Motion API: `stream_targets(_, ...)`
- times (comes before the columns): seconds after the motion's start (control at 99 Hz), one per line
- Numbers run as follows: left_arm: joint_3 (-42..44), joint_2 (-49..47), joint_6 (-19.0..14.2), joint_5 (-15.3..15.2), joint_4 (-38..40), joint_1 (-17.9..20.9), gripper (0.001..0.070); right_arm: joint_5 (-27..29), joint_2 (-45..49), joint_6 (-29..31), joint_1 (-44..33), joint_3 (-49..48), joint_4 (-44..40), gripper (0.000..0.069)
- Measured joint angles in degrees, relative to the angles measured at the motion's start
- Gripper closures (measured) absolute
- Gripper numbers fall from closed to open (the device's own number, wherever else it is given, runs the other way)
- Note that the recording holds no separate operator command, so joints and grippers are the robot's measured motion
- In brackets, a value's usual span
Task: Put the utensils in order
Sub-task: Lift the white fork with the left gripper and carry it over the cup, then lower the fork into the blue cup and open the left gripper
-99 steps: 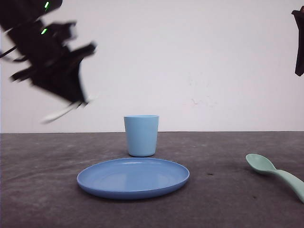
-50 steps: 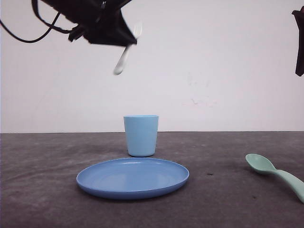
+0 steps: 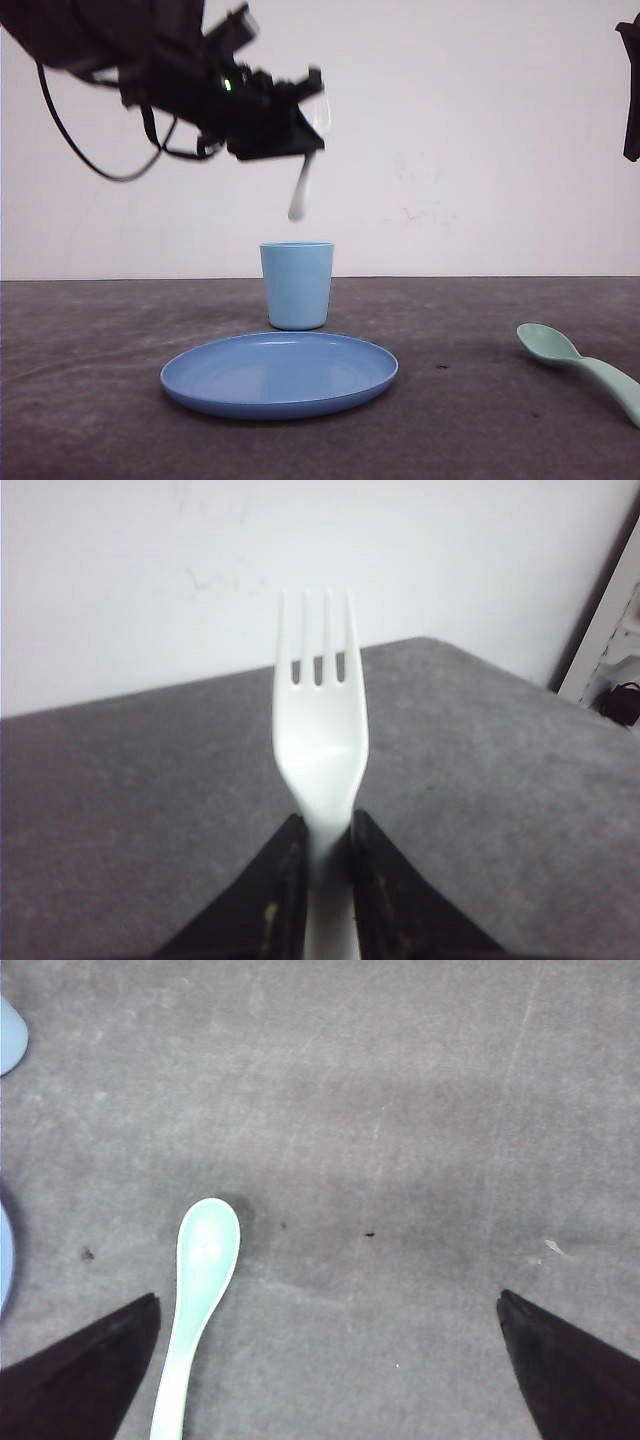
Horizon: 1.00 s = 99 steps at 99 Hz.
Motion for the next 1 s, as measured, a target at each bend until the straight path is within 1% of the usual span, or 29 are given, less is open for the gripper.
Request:
stream_targets(0.121,0.0,3.5,0.0,0.0,1.8,0.0,0.067,0.0,0.0,0.0,0.0,0.0,0.0,0.0011)
stream_targets(0.323,0.0,7.2,0.0,0.0,1.8,0.0,0.067,0.0,0.0,0.0,0.0,0.0,-1.0,0.0011)
stream_targets(0.838,0.0,7.6,1.7,0.0,-0.4,0.0,0.0668,0.0,0.0,0.0,0.0,0.0,-1.5,0.0011)
stream_targets(0.919,0.0,7.6,1.7,0.0,-0.4,0.0,0.064,0.0,0.0,0.0,0.0,0.0,-1.5,0.0011)
stream_targets(1.0,0.0,7.6,1.7,0.0,-0.4,0.0,0.0559,0.0,0.0,0.0,0.0,0.0,-1.5,0.0011)
